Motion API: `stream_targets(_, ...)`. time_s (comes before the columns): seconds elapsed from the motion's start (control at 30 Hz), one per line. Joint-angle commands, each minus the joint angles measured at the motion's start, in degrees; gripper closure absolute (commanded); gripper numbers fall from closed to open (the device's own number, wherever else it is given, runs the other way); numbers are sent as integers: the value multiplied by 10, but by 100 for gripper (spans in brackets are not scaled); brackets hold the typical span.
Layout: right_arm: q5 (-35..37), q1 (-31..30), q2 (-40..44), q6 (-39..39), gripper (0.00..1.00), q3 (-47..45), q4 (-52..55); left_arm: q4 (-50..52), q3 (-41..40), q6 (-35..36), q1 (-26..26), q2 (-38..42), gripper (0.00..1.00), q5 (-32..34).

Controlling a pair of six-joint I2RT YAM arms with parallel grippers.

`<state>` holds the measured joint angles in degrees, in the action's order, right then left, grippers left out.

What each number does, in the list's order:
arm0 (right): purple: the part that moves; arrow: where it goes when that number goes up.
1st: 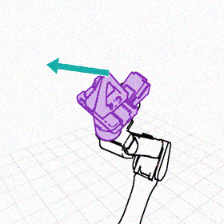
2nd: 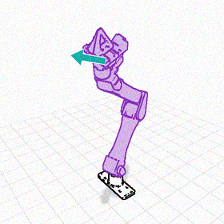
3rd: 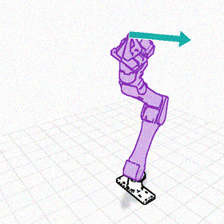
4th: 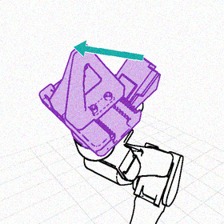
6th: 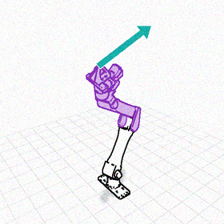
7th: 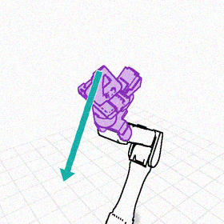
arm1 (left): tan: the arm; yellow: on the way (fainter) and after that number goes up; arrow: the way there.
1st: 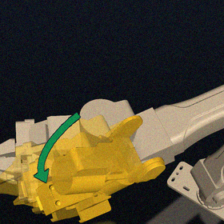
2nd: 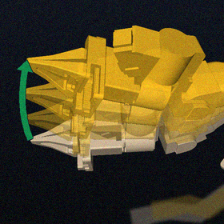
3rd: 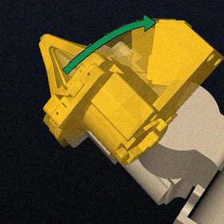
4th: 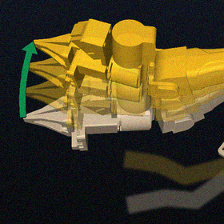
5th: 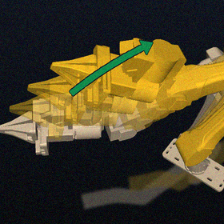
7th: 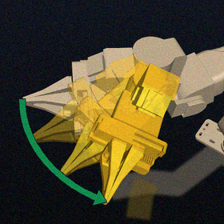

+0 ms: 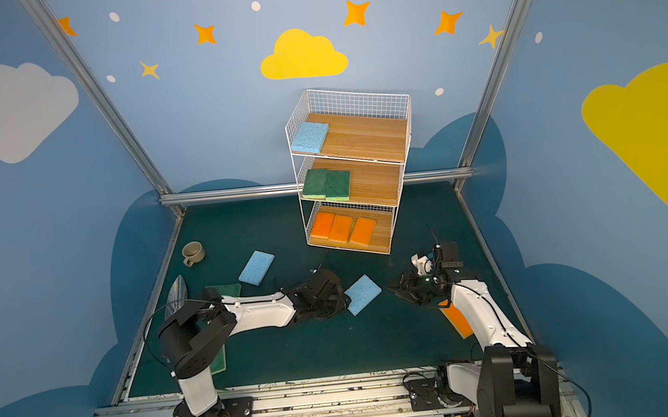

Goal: Arrange cleaning sponges on a shelf
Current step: Pick up the cleaning sponge from the center of the table.

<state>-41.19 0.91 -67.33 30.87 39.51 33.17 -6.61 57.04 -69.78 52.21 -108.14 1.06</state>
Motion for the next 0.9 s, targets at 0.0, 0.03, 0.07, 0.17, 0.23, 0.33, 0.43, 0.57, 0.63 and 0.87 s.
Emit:
stream_targets(0.0,-18,12,15,-21,57,-7,19,3,5,-3,3,-15,83,0)
stream_targets(0.03,-19,14,17,-21,57,-7,20,3,4,-4,4,-14,88,1)
stream_targets(0.07,-20,16,20,-21,57,-20,20,2,2,-4,4,-12,94,2)
stream_targets(0.17,-20,20,24,-21,57,-22,20,0,-6,-3,4,3,97,9)
stream_targets(0.23,-21,20,24,-21,57,-22,20,-1,-11,-1,4,17,97,13)
stream_targets(0.33,-19,25,26,-22,58,-22,24,-2,-20,7,3,53,97,20)
stream_targets(0.43,-21,36,35,-17,58,-20,29,2,-26,8,3,102,97,26)
stream_targets(0.57,-16,47,48,-9,58,-12,31,32,-30,-8,3,188,97,58)
stream_targets(0.63,-10,49,46,-6,58,-12,35,47,-28,-9,3,238,97,80)
stream_targets(0.87,-1,49,36,26,58,12,12,134,99,63,-16,350,97,178)
